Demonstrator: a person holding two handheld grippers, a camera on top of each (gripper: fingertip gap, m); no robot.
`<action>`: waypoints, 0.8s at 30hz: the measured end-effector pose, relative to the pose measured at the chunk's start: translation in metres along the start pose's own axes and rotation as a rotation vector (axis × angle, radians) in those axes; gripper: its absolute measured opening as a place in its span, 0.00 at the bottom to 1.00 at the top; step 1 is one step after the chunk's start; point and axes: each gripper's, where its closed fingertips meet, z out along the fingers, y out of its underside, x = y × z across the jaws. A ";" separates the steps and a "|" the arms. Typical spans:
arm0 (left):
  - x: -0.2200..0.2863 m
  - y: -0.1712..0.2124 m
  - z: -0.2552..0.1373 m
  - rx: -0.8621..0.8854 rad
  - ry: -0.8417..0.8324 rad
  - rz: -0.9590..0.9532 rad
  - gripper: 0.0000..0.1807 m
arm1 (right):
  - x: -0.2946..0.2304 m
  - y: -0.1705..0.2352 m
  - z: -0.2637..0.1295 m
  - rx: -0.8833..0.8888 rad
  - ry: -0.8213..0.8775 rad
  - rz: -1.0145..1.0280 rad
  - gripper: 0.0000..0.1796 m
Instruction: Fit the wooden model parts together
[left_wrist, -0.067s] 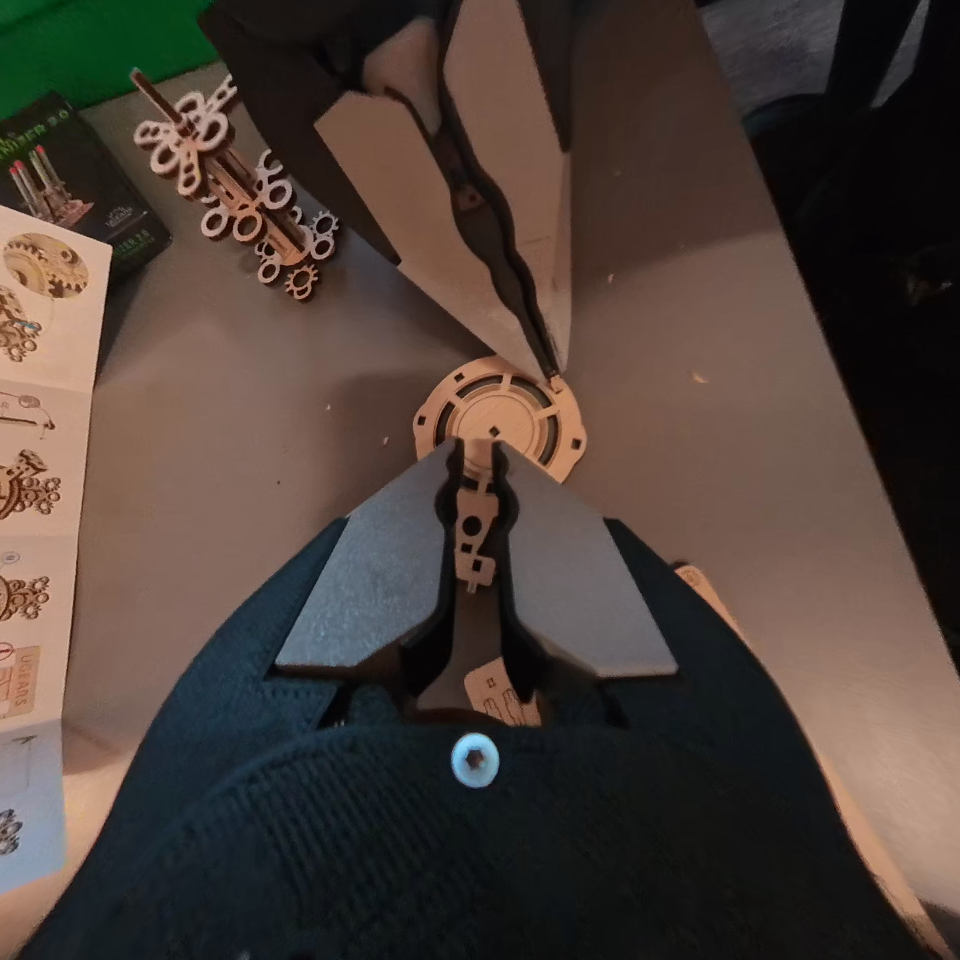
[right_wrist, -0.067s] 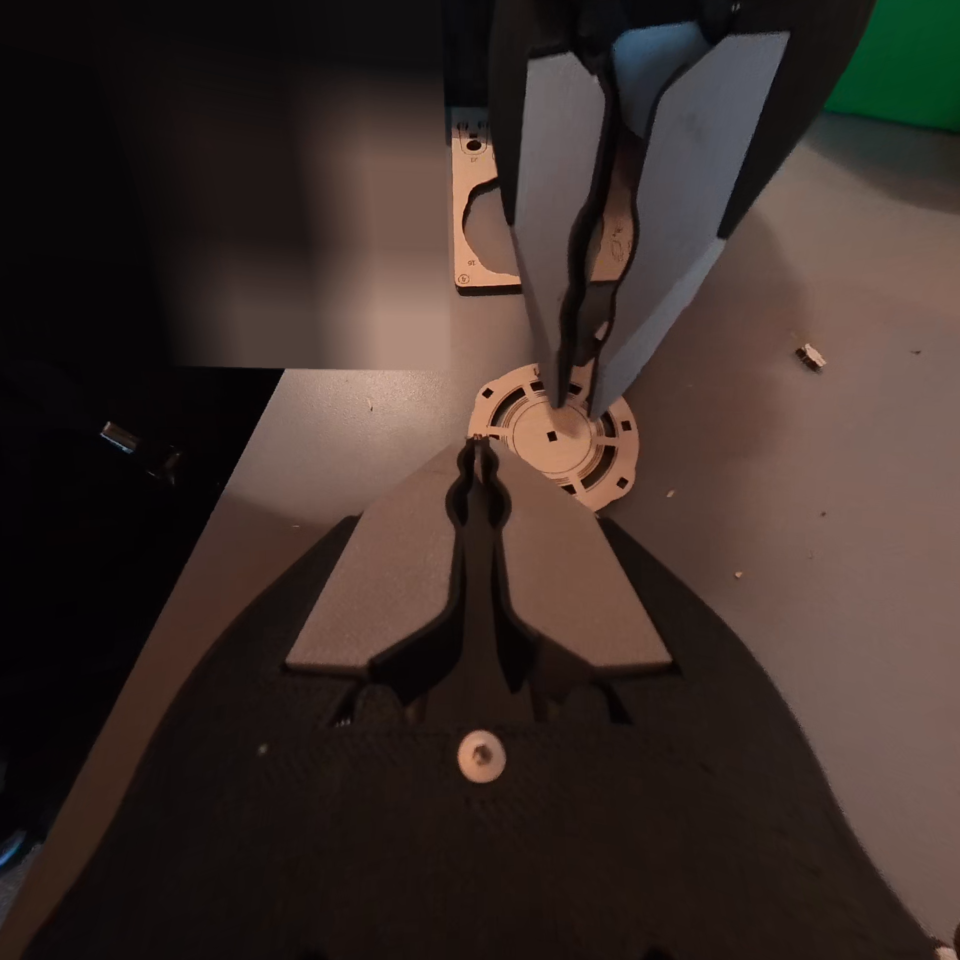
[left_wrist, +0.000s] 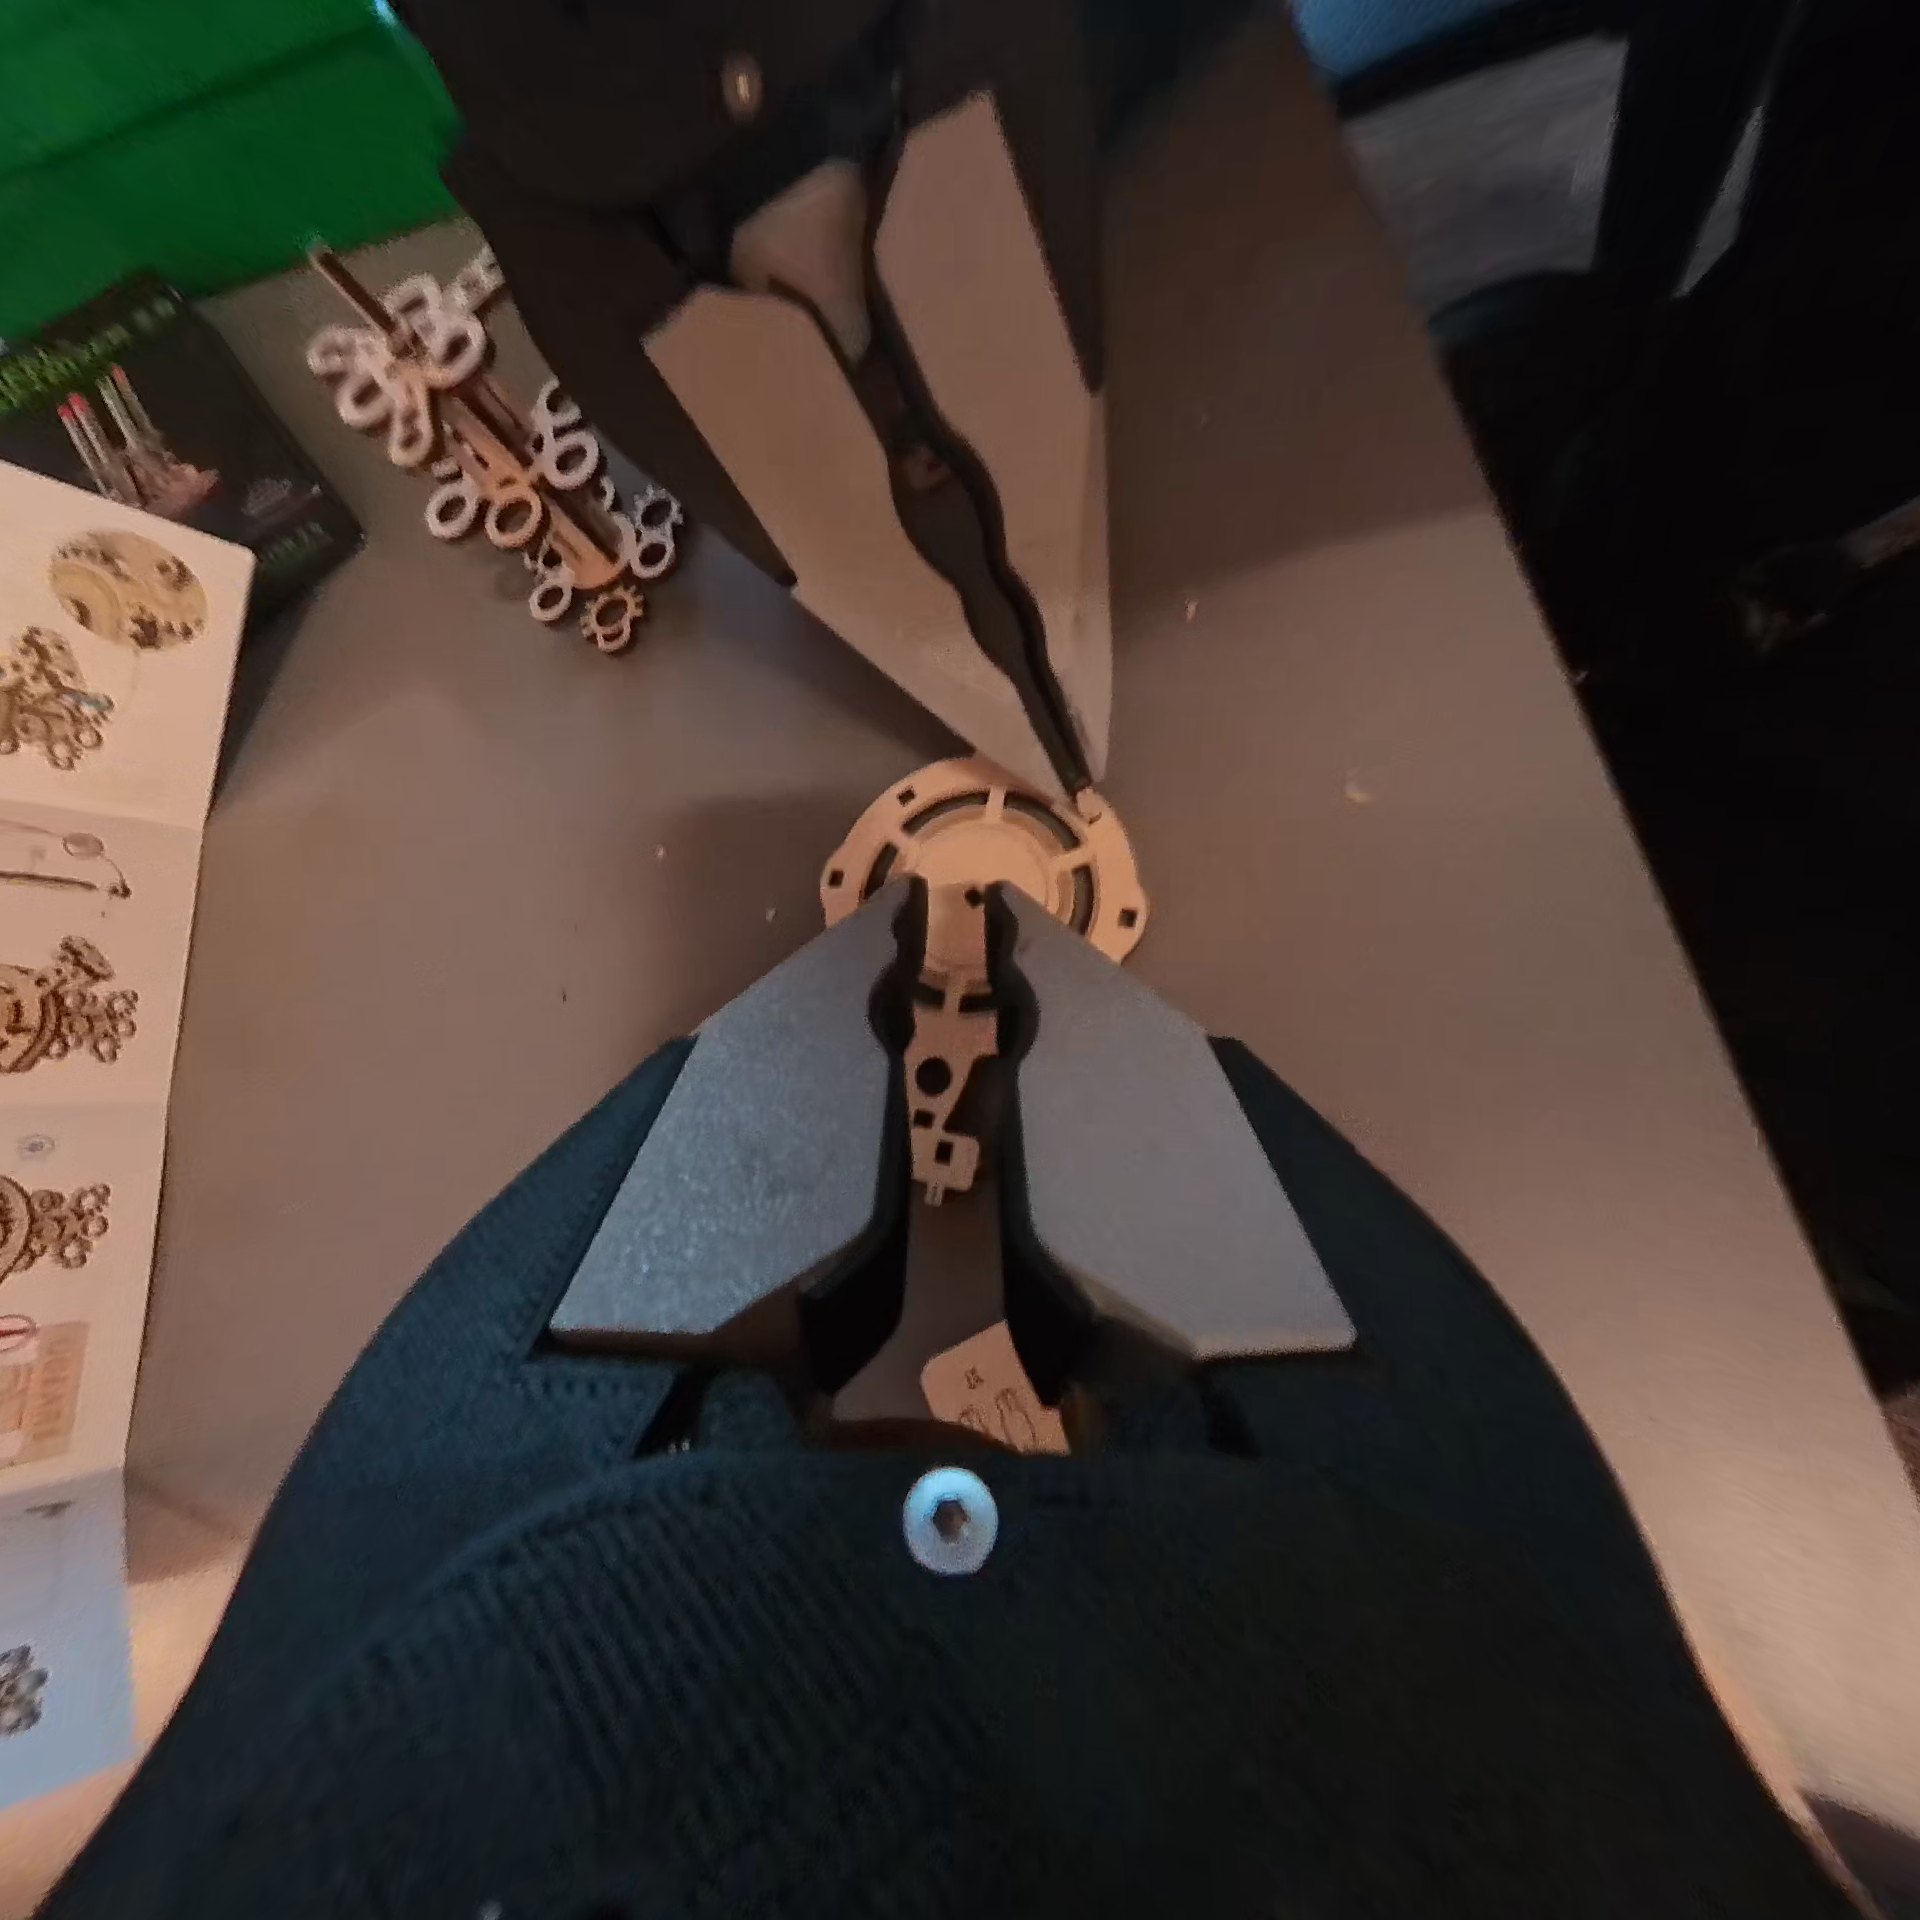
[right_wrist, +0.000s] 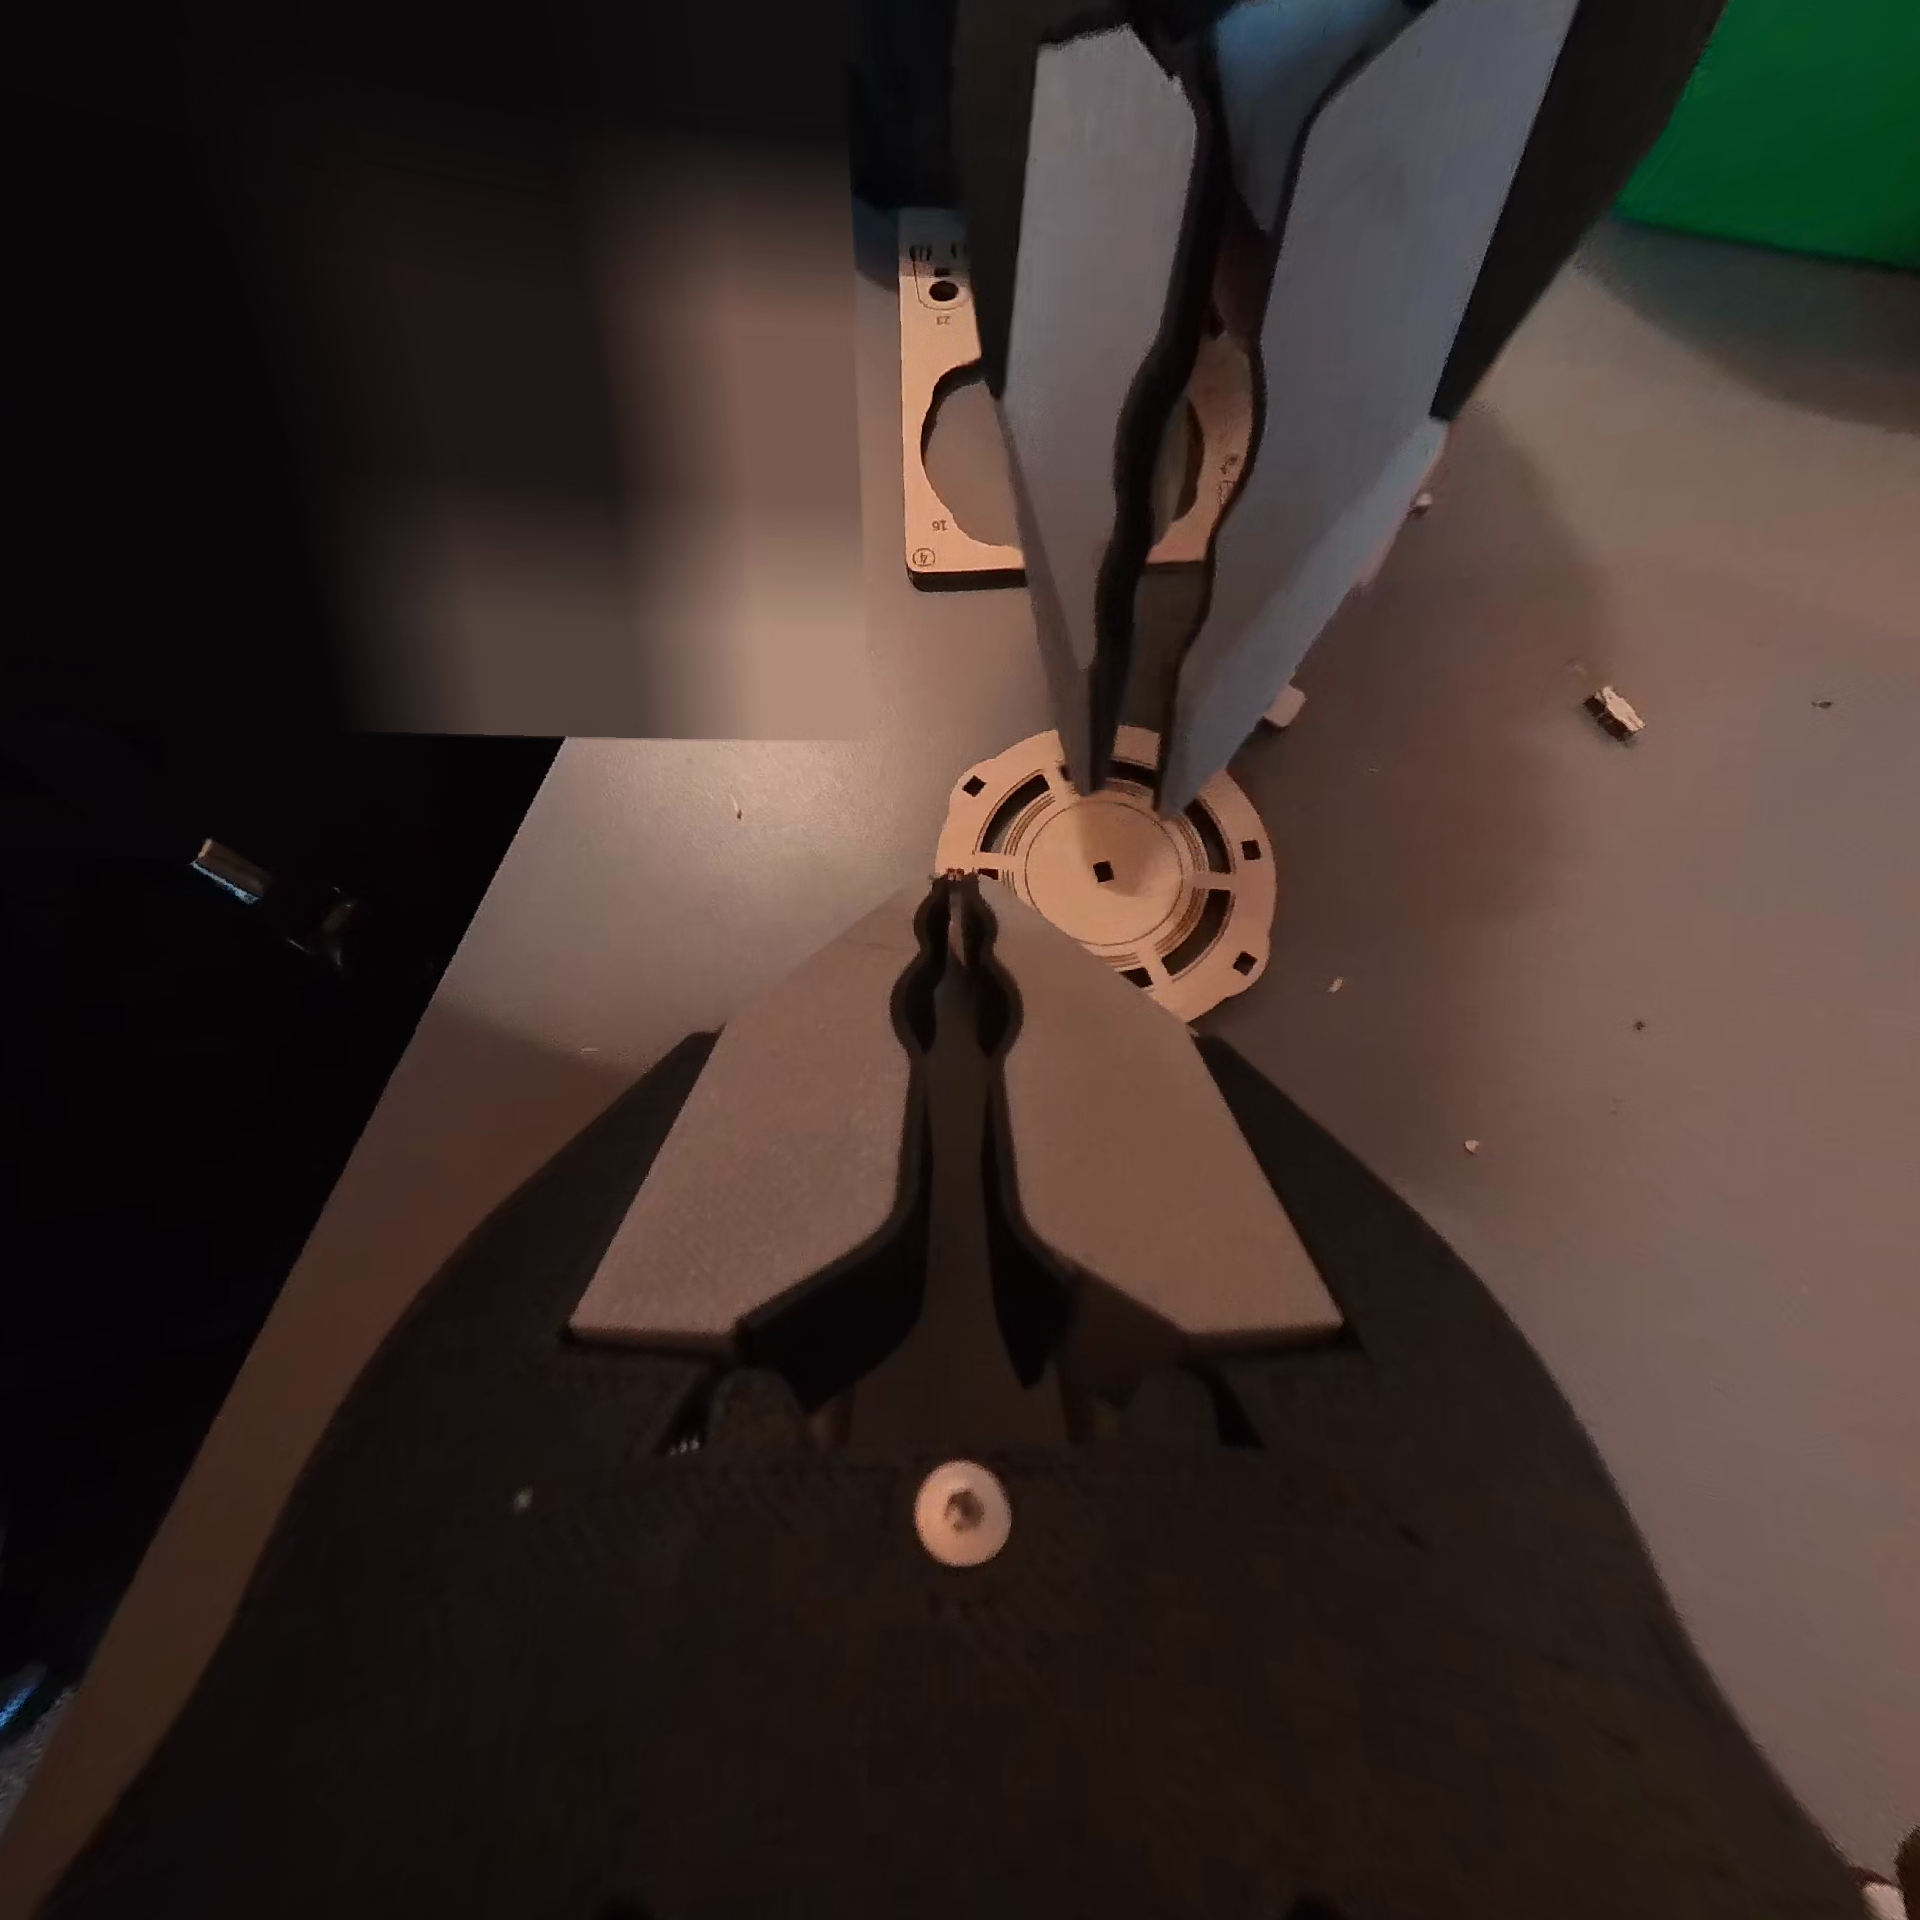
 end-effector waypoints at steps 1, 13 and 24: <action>0.001 -0.007 -0.003 0.033 0.005 -0.002 0.04 | 0.000 0.000 0.000 0.000 0.002 -0.003 0.00; 0.012 -0.022 0.001 -0.074 -0.031 -0.143 0.03 | 0.001 0.000 0.000 0.004 0.016 -0.007 0.00; 0.024 -0.015 0.012 -0.128 -0.069 -0.258 0.02 | 0.001 0.000 0.000 0.006 0.012 0.016 0.00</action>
